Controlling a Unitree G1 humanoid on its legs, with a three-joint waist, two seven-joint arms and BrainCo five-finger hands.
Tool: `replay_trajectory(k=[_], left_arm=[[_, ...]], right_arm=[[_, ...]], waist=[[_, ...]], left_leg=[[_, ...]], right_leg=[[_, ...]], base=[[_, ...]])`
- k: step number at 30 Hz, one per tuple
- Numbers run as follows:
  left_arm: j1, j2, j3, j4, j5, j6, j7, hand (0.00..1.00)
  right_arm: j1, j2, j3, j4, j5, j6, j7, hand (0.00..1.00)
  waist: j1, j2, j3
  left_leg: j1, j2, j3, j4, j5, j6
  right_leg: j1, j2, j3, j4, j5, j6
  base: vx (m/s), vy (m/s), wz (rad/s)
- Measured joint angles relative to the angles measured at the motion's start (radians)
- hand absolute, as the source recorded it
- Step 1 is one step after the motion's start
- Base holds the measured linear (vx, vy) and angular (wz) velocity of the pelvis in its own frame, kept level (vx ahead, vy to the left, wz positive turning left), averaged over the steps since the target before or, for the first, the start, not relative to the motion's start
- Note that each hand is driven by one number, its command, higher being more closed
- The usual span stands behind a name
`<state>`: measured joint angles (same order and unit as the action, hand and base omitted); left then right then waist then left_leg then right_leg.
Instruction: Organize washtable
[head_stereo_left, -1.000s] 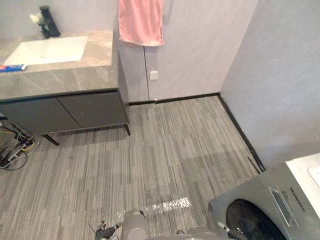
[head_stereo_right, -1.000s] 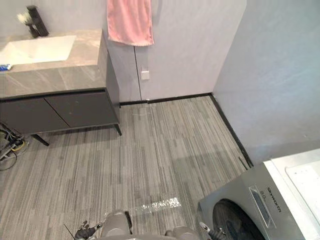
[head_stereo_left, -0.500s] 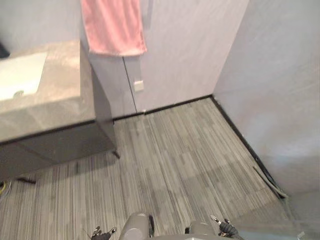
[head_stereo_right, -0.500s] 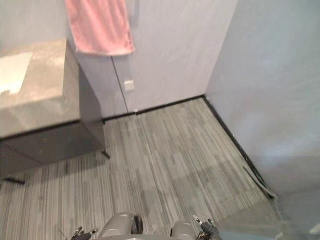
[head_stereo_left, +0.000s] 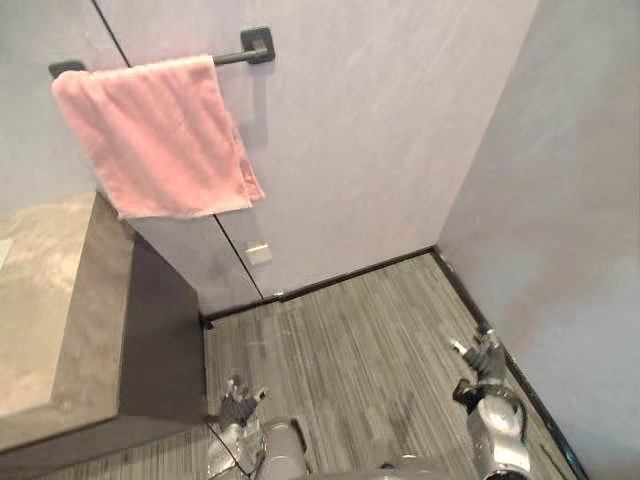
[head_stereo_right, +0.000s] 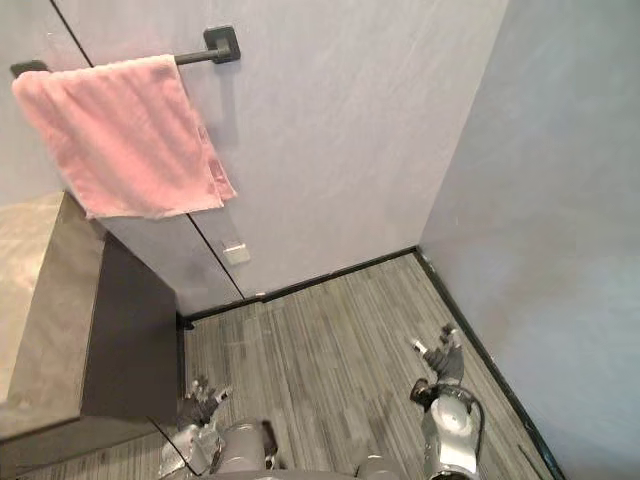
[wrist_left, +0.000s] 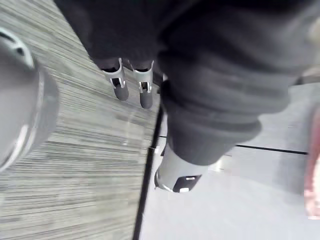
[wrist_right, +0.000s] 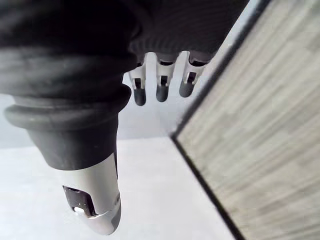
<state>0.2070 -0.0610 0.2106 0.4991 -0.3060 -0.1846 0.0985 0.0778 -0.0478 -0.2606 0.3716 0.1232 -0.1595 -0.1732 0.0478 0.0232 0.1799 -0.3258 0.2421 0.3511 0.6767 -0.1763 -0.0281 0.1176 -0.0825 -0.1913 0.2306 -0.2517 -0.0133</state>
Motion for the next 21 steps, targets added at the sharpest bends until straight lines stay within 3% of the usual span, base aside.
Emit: replay_trajectory(k=[1,2,3,4,5,6,7,9,11,13,15,16,18,21], left_arm=[[0.013,0.001,0.005,-0.076,-0.011,-0.007,0.014,0.00],[0.019,0.001,0.020,-0.173,-0.017,-0.017,0.031,0.00],[0.019,-0.001,0.031,-0.222,-0.016,-0.019,0.040,0.00],[-0.017,-0.016,0.066,-0.385,0.005,-0.022,0.103,0.00],[-0.039,-0.017,0.062,-0.517,0.068,-0.022,0.144,0.00],[-0.045,-0.018,0.062,-0.553,0.094,-0.023,0.157,0.00],[-0.063,-0.019,0.062,-0.608,0.153,-0.033,0.191,0.00],[-0.072,-0.019,0.050,-0.658,0.209,-0.034,0.244,0.00],[-0.037,-0.016,0.025,-0.761,0.291,-0.042,0.305,0.00],[-0.031,-0.015,0.010,-0.845,0.373,-0.068,0.352,0.00],[-0.027,-0.015,-0.001,-0.888,0.474,-0.061,0.418,0.00],[-0.020,-0.013,-0.003,-0.907,0.514,-0.051,0.436,0.00],[0.009,-0.011,-0.024,-0.922,0.551,-0.027,0.457,0.00],[0.022,-0.010,-0.022,-0.971,0.585,-0.016,0.479,0.00]], right_arm=[[0.004,-0.003,-0.007,-0.029,-0.019,-0.001,-0.004,0.00],[0.007,-0.018,-0.018,-0.073,-0.039,-0.005,-0.008,0.00],[0.007,-0.024,-0.019,-0.092,-0.049,-0.009,-0.012,0.00],[0.009,-0.017,-0.022,-0.143,-0.068,-0.011,-0.039,0.00],[0.007,-0.008,-0.023,-0.194,-0.089,-0.012,-0.041,0.00],[0.007,-0.001,-0.023,-0.212,-0.096,-0.013,-0.040,0.00],[0.004,0.015,-0.021,-0.242,-0.106,-0.015,-0.040,0.00],[-0.006,0.035,0.027,-0.243,-0.132,-0.019,-0.038,0.00],[-0.001,0.056,0.092,-0.288,-0.144,-0.030,-0.032,0.00],[0.021,0.069,0.133,-0.362,-0.155,-0.057,-0.026,0.00],[0.030,0.067,0.165,-0.406,-0.156,-0.077,-0.021,0.00],[0.040,0.069,0.194,-0.419,-0.156,-0.077,-0.020,0.00],[0.068,0.055,0.225,-0.427,-0.154,-0.075,-0.016,0.00],[0.098,0.052,0.257,-0.474,-0.151,-0.075,0.001,0.00]], waist=[[0.000,-0.003,0.001],[0.002,-0.003,0.000],[0.002,0.006,-0.006],[-0.014,-0.041,-0.023],[-0.016,-0.049,-0.022],[-0.019,-0.051,-0.022],[-0.037,-0.049,-0.021],[-0.037,-0.042,-0.016],[-0.036,-0.031,-0.013],[-0.042,-0.030,-0.014],[-0.057,-0.031,-0.015],[-0.061,-0.051,-0.022],[-0.057,-0.016,-0.040],[-0.049,-0.002,-0.048]], left_leg=[[0.000,-0.022,0.008,-0.121,0.012,-0.008],[0.005,-0.054,0.008,-0.278,0.059,-0.030],[0.012,-0.065,0.006,-0.309,0.145,0.003],[0.013,-0.148,0.012,-0.295,0.114,0.080],[0.012,-0.184,-0.005,-0.256,0.066,0.112],[0.019,-0.197,-0.013,-0.249,0.053,0.116],[0.065,-0.227,-0.036,-0.257,0.032,0.140],[0.183,-0.248,-0.067,-0.315,0.017,0.145],[0.289,-0.241,-0.088,-0.390,0.012,0.137],[0.345,-0.236,-0.107,-0.430,-0.005,0.111],[0.381,-0.231,-0.132,-0.413,-0.038,0.085],[0.381,-0.238,-0.141,-0.372,-0.072,0.059],[0.389,-0.199,-0.179,-0.363,-0.094,0.039],[0.385,-0.175,-0.183,-0.368,-0.088,0.029]], right_leg=[[0.031,-0.010,-0.001,-0.019,-0.008,0.017],[0.065,-0.029,0.000,-0.034,-0.031,0.059],[0.081,-0.035,0.002,-0.042,-0.044,0.081],[0.104,-0.101,-0.016,-0.047,-0.025,0.144],[0.093,-0.132,-0.017,0.034,-0.007,0.167],[0.080,-0.145,-0.017,0.097,-0.003,0.174],[0.011,-0.174,0.010,0.321,0.022,0.181],[-0.084,-0.156,0.087,0.569,-0.024,0.152],[-0.150,-0.101,0.109,0.574,-0.062,0.094],[-0.221,-0.058,0.125,0.509,-0.067,0.084],[-0.289,-0.030,0.143,0.375,-0.053,0.074],[-0.294,-0.023,0.143,0.213,0.095,0.045],[-0.254,0.005,0.120,0.189,0.083,0.039],[-0.243,0.024,0.102,0.149,0.086,0.034]], base=[[0.54,0.182,-0.14],[0.54,0.232,-0.18],[0.78,0.341,0.23],[0.90,0.422,0.63],[0.79,0.364,0.81],[0.64,0.309,0.88],[0.50,0.192,0.74],[0.52,0.130,0.51],[0.37,0.011,0.24],[0.28,-0.054,0.34],[0.23,-0.116,0.47],[0.28,-0.158,0.53],[0.27,-0.129,0.29],[0.24,-0.138,0.09]])
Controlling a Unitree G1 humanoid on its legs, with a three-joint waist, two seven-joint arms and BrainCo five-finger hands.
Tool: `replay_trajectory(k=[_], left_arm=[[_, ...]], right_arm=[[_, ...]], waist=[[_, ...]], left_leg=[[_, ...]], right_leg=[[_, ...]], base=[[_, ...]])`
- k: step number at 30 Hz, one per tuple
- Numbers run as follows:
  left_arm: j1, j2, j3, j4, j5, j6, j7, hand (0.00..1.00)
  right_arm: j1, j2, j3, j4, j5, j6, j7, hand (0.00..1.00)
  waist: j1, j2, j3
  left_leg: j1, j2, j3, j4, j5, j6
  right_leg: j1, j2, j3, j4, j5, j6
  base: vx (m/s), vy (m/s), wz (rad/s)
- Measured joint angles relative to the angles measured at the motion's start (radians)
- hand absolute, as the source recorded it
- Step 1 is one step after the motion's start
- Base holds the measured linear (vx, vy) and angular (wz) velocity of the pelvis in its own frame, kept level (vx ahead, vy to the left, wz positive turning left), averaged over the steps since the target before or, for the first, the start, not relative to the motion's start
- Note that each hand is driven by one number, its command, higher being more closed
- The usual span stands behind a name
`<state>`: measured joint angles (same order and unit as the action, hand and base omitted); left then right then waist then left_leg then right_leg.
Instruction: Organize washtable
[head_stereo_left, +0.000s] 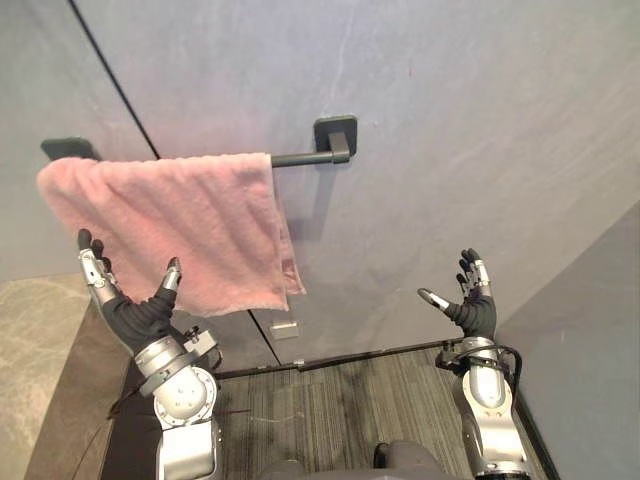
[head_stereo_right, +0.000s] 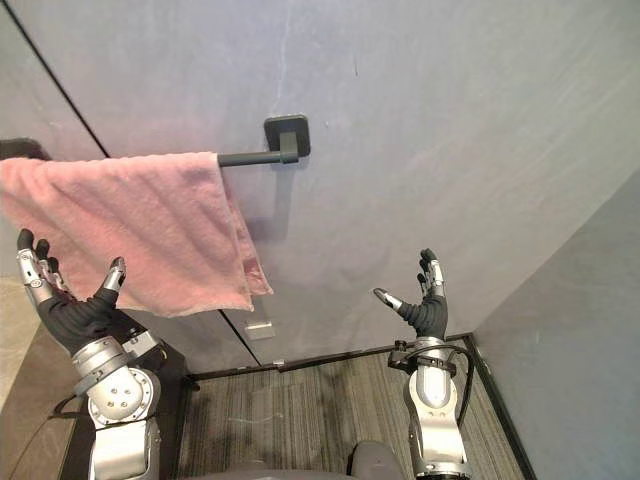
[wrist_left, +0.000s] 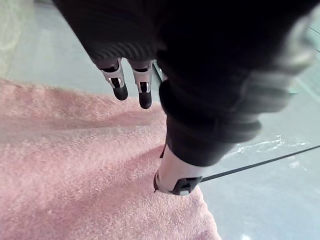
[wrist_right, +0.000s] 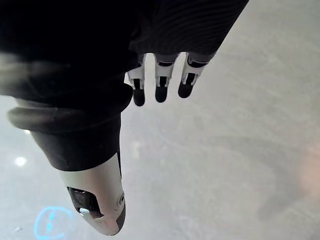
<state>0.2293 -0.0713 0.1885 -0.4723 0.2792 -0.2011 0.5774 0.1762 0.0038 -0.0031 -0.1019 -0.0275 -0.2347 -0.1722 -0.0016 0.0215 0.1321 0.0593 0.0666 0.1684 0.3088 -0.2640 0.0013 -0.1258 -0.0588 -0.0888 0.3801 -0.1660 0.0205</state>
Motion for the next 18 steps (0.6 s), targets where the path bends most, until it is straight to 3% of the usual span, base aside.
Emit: replay_trajectory(k=[5,6,7,8,9,10,11,12,15,18], left_arm=[[0.032,0.000,0.018,-0.075,0.049,0.000,0.042,0.00],[0.035,0.001,0.030,-0.084,0.050,0.001,0.052,0.00],[0.040,0.001,0.038,-0.093,0.050,0.001,0.064,0.00],[0.061,0.000,0.053,-0.106,0.050,0.001,0.084,0.00],[0.072,-0.001,0.058,-0.109,0.050,0.001,0.090,0.00],[0.094,-0.004,0.062,-0.110,0.050,0.001,0.101,0.00],[0.118,-0.008,0.064,-0.114,0.050,0.002,0.107,0.00],[0.128,-0.010,0.069,-0.116,0.050,0.006,0.107,0.00],[0.140,-0.013,0.089,-0.137,0.050,0.022,0.108,0.00],[0.152,-0.016,0.111,-0.137,0.047,0.043,0.102,0.00]], right_arm=[[0.043,-0.001,0.079,-0.029,0.052,-0.003,0.014,0.00],[0.047,0.004,0.085,-0.027,0.064,-0.004,0.025,0.00],[0.047,0.008,0.085,-0.019,0.067,-0.004,0.025,0.00],[0.045,0.008,0.087,-0.001,0.073,-0.007,0.024,0.00],[0.044,0.005,0.088,0.006,0.076,-0.009,0.025,0.00],[0.051,-0.007,0.087,0.023,0.078,-0.014,0.024,0.00],[0.049,-0.024,0.088,0.051,0.087,-0.016,0.025,0.00],[0.047,-0.028,0.088,0.067,0.094,-0.016,0.027,0.00],[0.046,-0.002,0.082,0.116,0.107,-0.017,0.047,0.00],[0.027,0.016,0.085,0.141,0.107,-0.015,0.052,0.00]], waist=[[0.019,-0.011,0.004],[0.018,-0.046,0.018],[0.023,-0.049,0.014],[0.028,-0.062,0.012],[0.029,-0.068,0.014],[0.026,-0.049,0.002],[0.021,-0.030,-0.010],[0.021,-0.027,-0.017],[0.013,-0.056,-0.034],[0.022,-0.075,-0.037]], left_leg=[[-0.030,0.002,-0.028,0.090,0.013,-0.023],[-0.094,0.010,-0.014,0.205,0.013,-0.031],[-0.116,0.041,0.008,0.246,0.000,-0.016],[-0.137,0.112,0.017,0.276,-0.003,-0.015],[-0.142,0.137,0.009,0.276,0.000,-0.015],[-0.148,0.179,-0.028,0.242,0.035,-0.014],[-0.146,0.189,-0.097,0.162,0.120,-0.050],[-0.140,0.173,-0.104,0.134,0.109,-0.066],[-0.115,0.117,-0.131,-0.053,0.104,-0.107],[-0.086,0.061,-0.142,-0.093,0.113,-0.105]], right_leg=[[0.056,-0.014,-0.029,-0.049,-0.001,-0.001],[0.069,-0.048,-0.049,-0.069,0.005,-0.001],[0.071,-0.059,-0.053,-0.069,0.007,-0.005],[0.072,-0.071,-0.058,-0.070,0.008,-0.001],[0.075,-0.075,-0.062,-0.074,0.012,0.004],[0.088,-0.080,-0.074,-0.096,0.024,0.024],[0.089,-0.078,-0.077,-0.127,0.043,0.057],[0.093,-0.078,-0.075,-0.150,0.054,0.066],[0.126,-0.114,-0.103,-0.313,0.155,0.089],[0.168,-0.159,-0.103,-0.343,0.187,0.091]], base=[[0.07,-0.016,0.20],[-0.02,0.076,0.33],[-0.04,0.100,0.32],[-0.03,0.077,0.11],[-0.02,0.156,0.20],[-0.02,0.252,0.25],[-0.01,0.300,0.19],[-0.01,0.340,0.22],[-0.02,0.341,0.59],[-0.05,0.173,0.36]])
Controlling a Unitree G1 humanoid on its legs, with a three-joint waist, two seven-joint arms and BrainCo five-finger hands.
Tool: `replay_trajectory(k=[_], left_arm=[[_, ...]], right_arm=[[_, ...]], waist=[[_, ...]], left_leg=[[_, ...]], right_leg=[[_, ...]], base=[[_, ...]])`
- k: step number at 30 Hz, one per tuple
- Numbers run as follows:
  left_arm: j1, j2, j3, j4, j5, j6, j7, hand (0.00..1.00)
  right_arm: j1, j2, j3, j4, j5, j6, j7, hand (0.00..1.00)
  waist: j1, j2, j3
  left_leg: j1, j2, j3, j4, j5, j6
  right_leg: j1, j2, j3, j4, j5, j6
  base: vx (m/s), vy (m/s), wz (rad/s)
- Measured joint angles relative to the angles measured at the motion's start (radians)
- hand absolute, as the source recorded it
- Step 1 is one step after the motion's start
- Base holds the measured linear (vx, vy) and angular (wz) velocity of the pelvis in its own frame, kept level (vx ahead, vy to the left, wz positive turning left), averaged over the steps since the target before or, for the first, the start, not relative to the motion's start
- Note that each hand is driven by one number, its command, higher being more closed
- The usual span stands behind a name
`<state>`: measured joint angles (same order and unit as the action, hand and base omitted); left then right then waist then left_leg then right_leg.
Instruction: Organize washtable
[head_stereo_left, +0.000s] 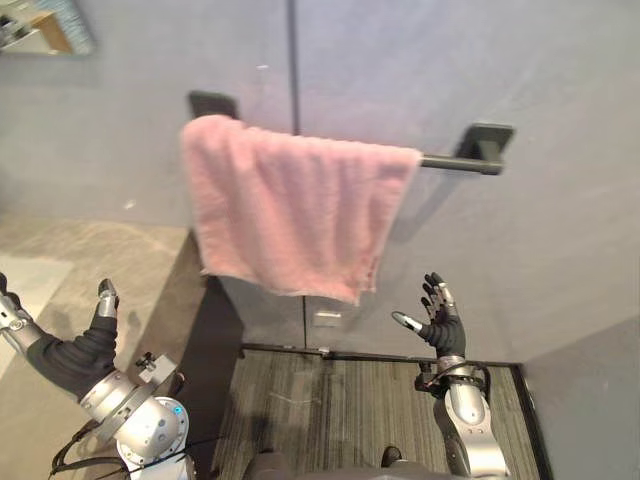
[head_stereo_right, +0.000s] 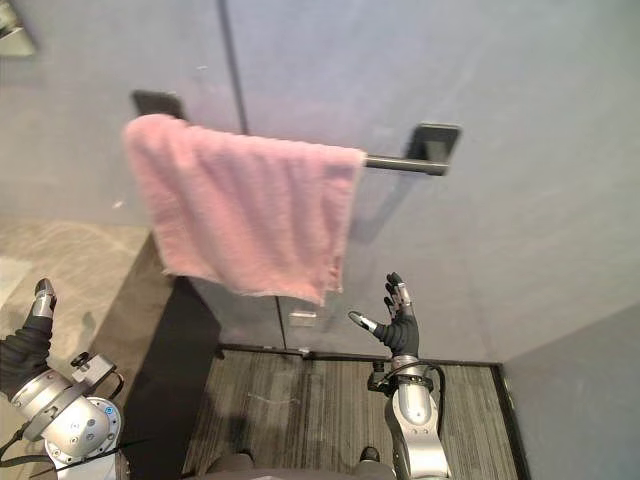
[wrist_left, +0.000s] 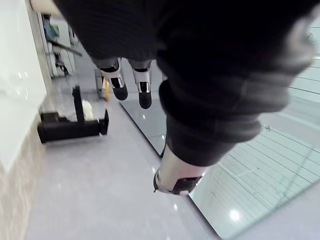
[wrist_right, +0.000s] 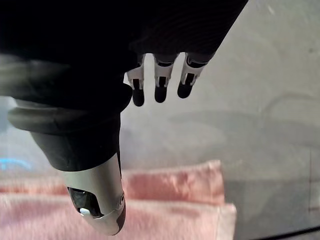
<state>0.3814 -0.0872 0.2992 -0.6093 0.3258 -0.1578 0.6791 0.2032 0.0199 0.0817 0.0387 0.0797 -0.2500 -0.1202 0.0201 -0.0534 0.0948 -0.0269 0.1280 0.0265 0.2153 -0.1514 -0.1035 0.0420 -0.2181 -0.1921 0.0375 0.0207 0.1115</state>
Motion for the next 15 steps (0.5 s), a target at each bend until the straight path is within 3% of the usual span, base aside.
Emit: replay_trajectory(k=[4,7,8,10,12,15], left_arm=[[-0.008,0.002,-0.017,0.002,-0.028,0.000,-0.050,0.00],[-0.050,0.019,-0.079,0.038,-0.138,-0.004,-0.157,0.00],[-0.097,0.027,-0.101,0.083,-0.184,-0.004,-0.200,0.00],[-0.178,0.028,-0.116,0.119,-0.248,-0.004,-0.252,0.00],[-0.246,0.035,-0.134,0.149,-0.277,-0.007,-0.291,0.00],[-0.350,0.073,-0.124,0.246,-0.273,-0.004,-0.301,0.00]], right_arm=[[-0.012,-0.003,-0.003,-0.014,0.000,-0.003,0.015,0.00],[-0.015,-0.021,-0.009,-0.014,0.000,0.000,0.015,0.00],[-0.030,-0.029,-0.008,-0.014,0.000,0.005,0.016,0.00],[-0.058,-0.036,-0.007,-0.014,0.000,0.018,0.016,0.00],[-0.071,-0.040,-0.007,-0.014,0.000,0.020,0.016,0.00],[-0.070,-0.044,-0.009,-0.014,0.002,0.020,0.019,0.00]], waist=[[-0.008,-0.011,-0.013],[-0.025,0.014,-0.028],[-0.032,0.041,-0.024],[-0.040,0.066,-0.029],[-0.066,0.070,-0.031],[-0.075,0.071,-0.031]], left_leg=[[0.009,-0.016,0.004,-0.063,0.009,-0.013],[0.015,0.013,0.020,-0.151,0.072,-0.039],[0.027,0.027,0.036,-0.174,0.098,-0.048],[0.030,0.044,0.064,-0.186,0.107,-0.050],[0.043,0.051,0.076,-0.203,0.109,-0.054],[0.056,0.050,0.096,-0.216,0.110,-0.054]], right_leg=[[-0.015,-0.010,0.006,0.016,-0.042,0.028],[-0.064,0.018,0.011,0.011,-0.037,0.025],[-0.069,0.035,0.028,0.000,-0.003,0.028],[-0.080,0.055,0.052,-0.027,0.021,0.020],[-0.078,0.065,0.059,-0.040,0.027,0.015],[-0.080,0.065,0.074,-0.044,0.028,0.018]], base=[[-0.09,0.012,0.06],[-0.02,-0.112,-0.08],[0.08,-0.105,-0.43],[0.07,-0.081,-0.47],[0.05,-0.025,-0.21],[0.03,0.001,-0.16]])
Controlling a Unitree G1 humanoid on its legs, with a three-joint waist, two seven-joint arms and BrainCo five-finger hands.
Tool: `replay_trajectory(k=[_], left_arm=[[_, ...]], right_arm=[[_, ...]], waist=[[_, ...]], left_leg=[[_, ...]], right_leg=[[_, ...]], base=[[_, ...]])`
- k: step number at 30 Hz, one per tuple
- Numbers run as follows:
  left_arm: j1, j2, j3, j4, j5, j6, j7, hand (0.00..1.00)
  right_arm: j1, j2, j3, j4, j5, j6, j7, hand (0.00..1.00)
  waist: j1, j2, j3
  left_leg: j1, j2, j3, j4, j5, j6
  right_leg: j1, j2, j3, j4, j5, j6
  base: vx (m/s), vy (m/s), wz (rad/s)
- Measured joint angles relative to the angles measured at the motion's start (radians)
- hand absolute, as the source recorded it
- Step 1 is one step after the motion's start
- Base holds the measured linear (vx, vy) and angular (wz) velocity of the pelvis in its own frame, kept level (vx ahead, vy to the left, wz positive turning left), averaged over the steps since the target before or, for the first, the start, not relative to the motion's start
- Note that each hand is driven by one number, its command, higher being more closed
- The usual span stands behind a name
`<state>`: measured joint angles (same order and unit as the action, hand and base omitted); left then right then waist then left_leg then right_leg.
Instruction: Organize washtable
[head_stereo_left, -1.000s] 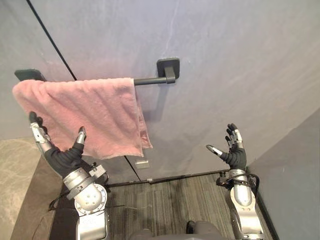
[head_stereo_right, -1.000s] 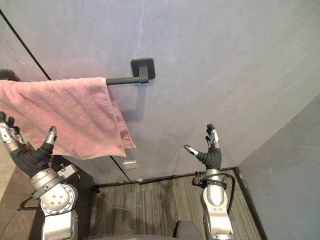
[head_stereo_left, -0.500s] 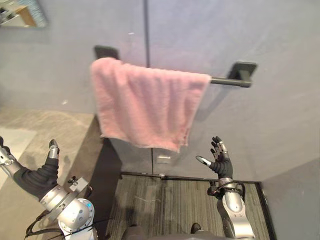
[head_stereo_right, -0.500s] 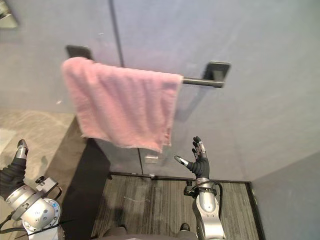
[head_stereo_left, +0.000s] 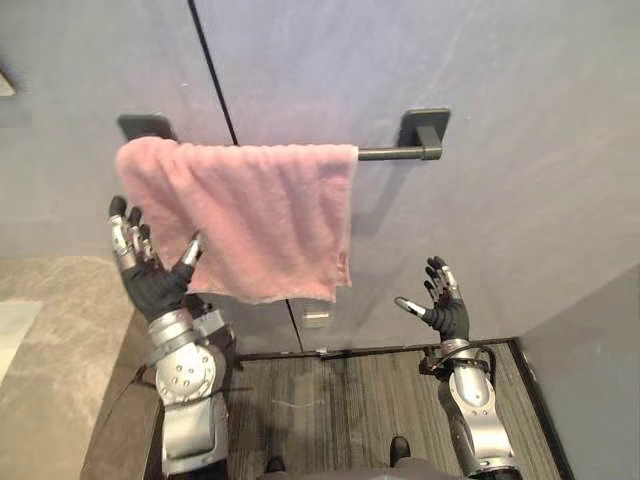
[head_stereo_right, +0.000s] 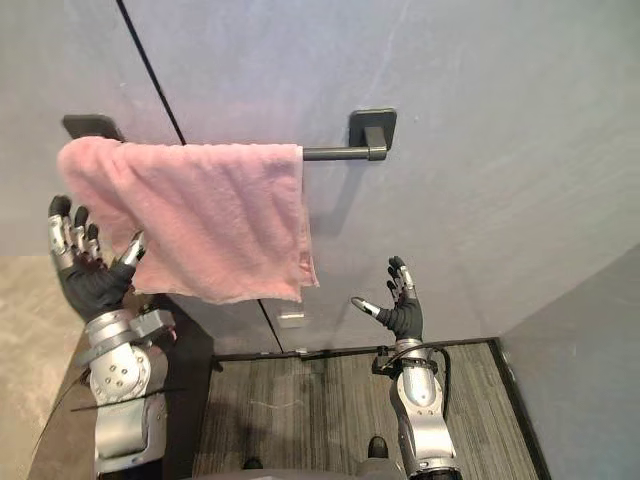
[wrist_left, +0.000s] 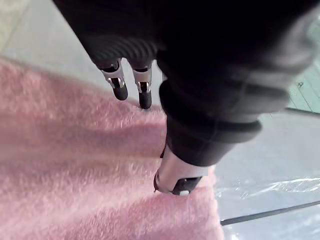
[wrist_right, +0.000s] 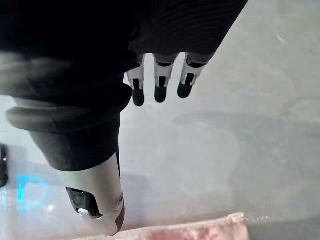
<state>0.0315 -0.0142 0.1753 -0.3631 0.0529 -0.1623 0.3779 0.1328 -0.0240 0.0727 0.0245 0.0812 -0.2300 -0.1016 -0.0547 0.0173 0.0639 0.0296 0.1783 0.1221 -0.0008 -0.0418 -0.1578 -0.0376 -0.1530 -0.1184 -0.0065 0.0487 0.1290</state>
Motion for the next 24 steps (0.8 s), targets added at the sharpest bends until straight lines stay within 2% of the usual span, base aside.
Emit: replay_trajectory(k=[3,7,11,15,19,20,22,24], left_arm=[[-0.088,0.046,0.077,0.093,0.040,0.004,0.044,0.00],[-0.159,0.078,0.207,0.132,0.106,0.039,0.123,0.00],[-0.186,0.072,0.274,0.115,0.155,0.091,0.186,0.00],[-0.180,0.012,0.341,0.036,0.160,0.121,0.236,0.00],[-0.103,-0.068,0.333,-0.029,0.153,0.129,0.231,0.00],[-0.092,-0.069,0.331,-0.030,0.151,0.129,0.223,0.00],[-0.066,-0.069,0.314,-0.029,0.122,0.129,0.185,0.00],[-0.045,-0.067,0.282,-0.026,0.042,0.119,0.110,0.00]], right_arm=[[0.000,0.000,0.009,-0.001,0.010,0.000,0.019,0.00],[0.012,-0.003,0.030,-0.018,0.027,-0.001,0.043,0.00],[0.035,-0.003,0.043,-0.066,0.026,-0.001,0.044,0.00],[0.072,0.000,0.046,-0.140,0.026,-0.001,0.043,0.00],[0.074,0.001,0.046,-0.169,0.025,-0.001,0.040,0.00],[0.073,0.002,0.046,-0.169,0.025,0.000,0.040,0.00],[0.071,0.007,0.045,-0.169,0.025,0.000,0.039,0.00],[0.069,0.006,0.045,-0.168,0.025,0.004,0.039,0.00]], waist=[[-0.008,0.002,0.002],[-0.012,0.016,0.010],[-0.018,0.035,0.023],[-0.013,0.036,0.024],[-0.007,0.039,0.026],[-0.006,0.040,0.027],[0.003,0.042,0.031],[0.016,0.045,0.034]], left_leg=[[-0.001,-0.003,0.021,-0.003,0.000,0.000],[-0.033,-0.003,0.054,-0.004,0.002,0.002],[-0.061,-0.001,0.080,-0.007,0.006,0.001],[-0.070,0.014,0.115,-0.020,0.009,-0.005],[-0.069,0.019,0.133,-0.021,0.009,-0.005],[-0.069,0.019,0.135,-0.021,0.009,-0.005],[-0.068,0.018,0.137,-0.021,0.009,-0.005],[-0.069,0.018,0.137,-0.023,0.009,-0.005]], right_leg=[[-0.003,0.000,0.015,-0.025,0.017,0.002],[-0.056,0.002,0.050,-0.034,0.037,0.002],[-0.101,0.007,0.072,-0.033,0.045,0.001],[-0.135,0.023,0.095,-0.029,0.045,0.000],[-0.141,0.028,0.099,-0.028,0.043,0.000],[-0.141,0.028,0.099,-0.028,0.043,0.000],[-0.141,0.028,0.100,-0.028,0.043,0.000],[-0.141,0.027,0.099,-0.028,0.043,0.000]], base=[[0.00,0.008,-0.17],[-0.03,-0.001,-0.25],[-0.03,-0.011,-0.19],[0.00,-0.022,-0.18],[0.02,-0.011,-0.06],[0.00,0.000,0.00],[0.00,0.000,0.00],[-0.01,-0.004,0.02]])
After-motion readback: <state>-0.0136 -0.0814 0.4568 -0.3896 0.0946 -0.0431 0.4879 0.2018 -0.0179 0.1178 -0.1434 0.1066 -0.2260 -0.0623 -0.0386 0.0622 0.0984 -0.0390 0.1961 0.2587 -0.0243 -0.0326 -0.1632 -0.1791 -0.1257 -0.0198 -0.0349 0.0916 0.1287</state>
